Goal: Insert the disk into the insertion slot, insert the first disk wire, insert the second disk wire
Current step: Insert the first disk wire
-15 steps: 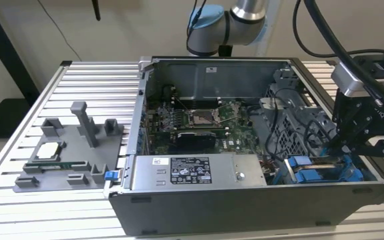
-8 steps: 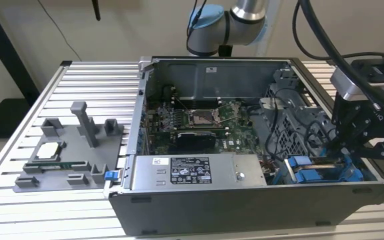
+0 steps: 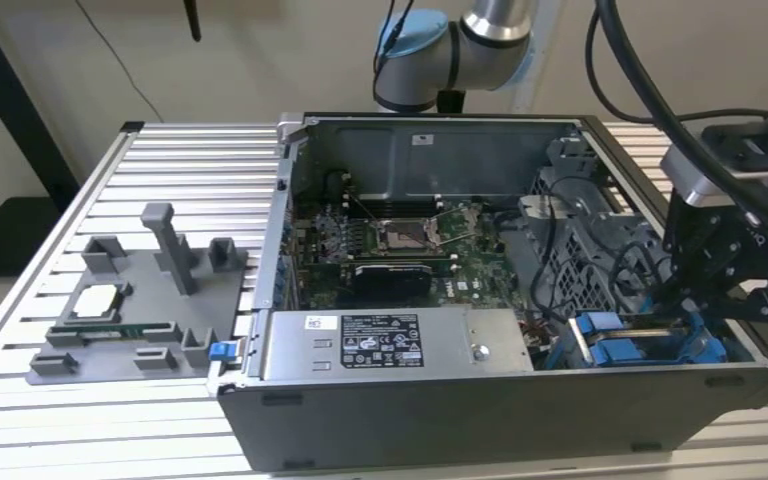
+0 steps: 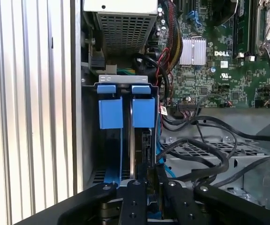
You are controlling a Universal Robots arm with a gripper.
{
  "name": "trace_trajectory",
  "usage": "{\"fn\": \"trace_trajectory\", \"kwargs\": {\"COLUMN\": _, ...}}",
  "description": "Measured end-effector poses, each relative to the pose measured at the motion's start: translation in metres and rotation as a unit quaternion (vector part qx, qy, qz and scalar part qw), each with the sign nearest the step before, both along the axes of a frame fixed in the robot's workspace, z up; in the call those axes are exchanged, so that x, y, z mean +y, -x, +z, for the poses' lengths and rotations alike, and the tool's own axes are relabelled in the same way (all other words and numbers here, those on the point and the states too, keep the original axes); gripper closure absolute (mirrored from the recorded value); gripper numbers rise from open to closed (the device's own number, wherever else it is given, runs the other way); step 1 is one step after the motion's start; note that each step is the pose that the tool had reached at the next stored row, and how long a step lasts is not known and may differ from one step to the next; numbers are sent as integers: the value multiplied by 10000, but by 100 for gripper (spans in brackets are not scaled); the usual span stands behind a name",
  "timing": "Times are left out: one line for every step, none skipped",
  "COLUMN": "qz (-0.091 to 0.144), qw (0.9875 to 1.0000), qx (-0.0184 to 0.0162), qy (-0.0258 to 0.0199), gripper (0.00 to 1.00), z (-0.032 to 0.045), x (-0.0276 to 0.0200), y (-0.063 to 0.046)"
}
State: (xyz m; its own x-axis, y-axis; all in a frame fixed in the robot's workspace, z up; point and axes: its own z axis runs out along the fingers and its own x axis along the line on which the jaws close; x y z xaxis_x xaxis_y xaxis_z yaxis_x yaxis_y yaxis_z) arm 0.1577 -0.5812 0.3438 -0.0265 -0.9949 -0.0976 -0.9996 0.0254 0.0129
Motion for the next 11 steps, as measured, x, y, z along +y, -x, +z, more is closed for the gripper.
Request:
{"fn": "trace_trajectory", "kwargs": {"qz": 0, "qw": 10000, "qx": 0, "qy": 1, "gripper": 100, "z": -4, "x": 0, "y": 0}}
{"fn": "trace_trajectory", "kwargs": {"qz": 0, "qw": 10000, "qx": 0, "qy": 0, "gripper": 100, "z": -8, "x": 0, "y": 0}}
{"fn": "trace_trajectory", "kwargs": {"qz": 0, "qw": 10000, "qx": 0, "qy": 1, "gripper": 100, "z": -12, "x": 0, "y": 0}}
{"fn": "trace_trajectory", "kwargs": {"qz": 0, "qw": 10000, "qx": 0, "qy": 1, "gripper": 100, "z": -15, "x": 0, "y": 0}}
{"fn": "trace_trajectory", "kwargs": {"qz": 0, "qw": 10000, "qx": 0, "qy": 1, "gripper": 100, "z": -19, "x": 0, "y": 0}}
{"fn": "trace_trajectory", "kwargs": {"qz": 0, "qw": 10000, "qx": 0, "qy": 1, "gripper": 100, "z": -22, "x": 0, "y": 0}}
{"fn": "trace_trajectory", "kwargs": {"qz": 0, "qw": 10000, "qx": 0, "qy": 1, "gripper": 100, "z": -24, "x": 0, "y": 0}}
{"fn": "trace_trajectory", "kwargs": {"qz": 0, "qw": 10000, "qx": 0, "qy": 1, "gripper": 100, "z": -27, "x": 0, "y": 0}}
{"fn": "trace_trajectory", "kwargs": {"qz": 0, "qw": 10000, "qx": 0, "qy": 1, "gripper": 100, "z": -30, "x": 0, "y": 0}}
{"fn": "trace_trajectory", "kwargs": {"qz": 0, "qw": 10000, "qx": 0, "qy": 0, "gripper": 100, "z": -33, "x": 0, "y": 0}}
{"fn": "trace_trajectory", "kwargs": {"qz": 0, "qw": 10000, "qx": 0, "qy": 1, "gripper": 100, "z": -35, "x": 0, "y": -1}}
